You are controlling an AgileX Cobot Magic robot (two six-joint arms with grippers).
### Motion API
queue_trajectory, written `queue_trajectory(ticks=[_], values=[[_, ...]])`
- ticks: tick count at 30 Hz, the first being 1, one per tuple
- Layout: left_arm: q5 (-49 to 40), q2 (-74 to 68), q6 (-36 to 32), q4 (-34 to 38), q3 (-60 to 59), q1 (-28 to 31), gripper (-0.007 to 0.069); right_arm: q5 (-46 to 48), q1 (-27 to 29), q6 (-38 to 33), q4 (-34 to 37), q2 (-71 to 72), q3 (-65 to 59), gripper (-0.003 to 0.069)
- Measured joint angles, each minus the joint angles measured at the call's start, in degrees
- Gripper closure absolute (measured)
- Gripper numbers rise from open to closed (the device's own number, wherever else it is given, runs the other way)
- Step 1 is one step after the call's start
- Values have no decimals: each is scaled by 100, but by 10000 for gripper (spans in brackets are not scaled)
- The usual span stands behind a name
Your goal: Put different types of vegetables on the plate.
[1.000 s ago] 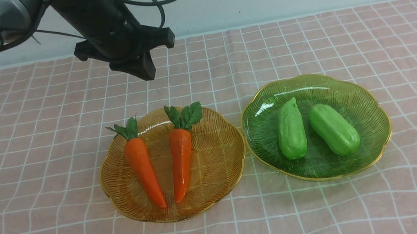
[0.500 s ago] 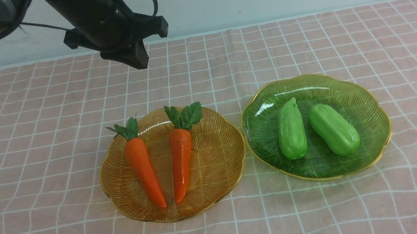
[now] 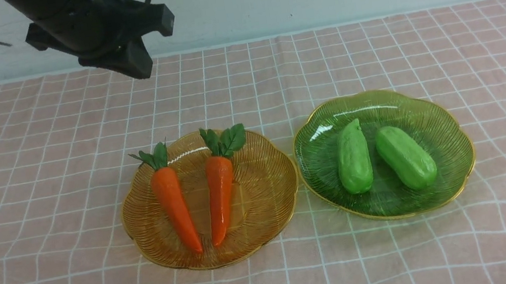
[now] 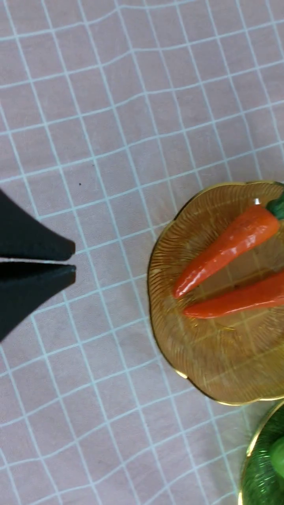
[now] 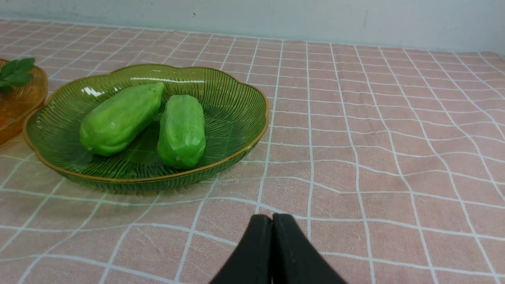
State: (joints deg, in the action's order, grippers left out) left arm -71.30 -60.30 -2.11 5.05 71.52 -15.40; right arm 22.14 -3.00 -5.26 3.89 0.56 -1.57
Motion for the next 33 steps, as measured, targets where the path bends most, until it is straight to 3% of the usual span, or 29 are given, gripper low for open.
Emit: queue_trajectory(ticks=[3,8,10,14,23,33], values=[[401,990,0,48,-889,0,628,0,0,0,-2,0,0,674],[2869,3443,211,307,-3233,0,628,0,5,0,-2,0,0,674],[3877,4551,422,394,-3903,0,628,0,11,-1,-2,0,0,674],[4755,6001,1252,599,-4672,0,628,0,16,-1,-7,0,0,674],[4937,5923,1709,102,-4814,0,628,5,21,-1,-7,0,0,674],[4694,5878,1310,-505,-4852,0,628,5,21,-1,-7,0,0,674]])
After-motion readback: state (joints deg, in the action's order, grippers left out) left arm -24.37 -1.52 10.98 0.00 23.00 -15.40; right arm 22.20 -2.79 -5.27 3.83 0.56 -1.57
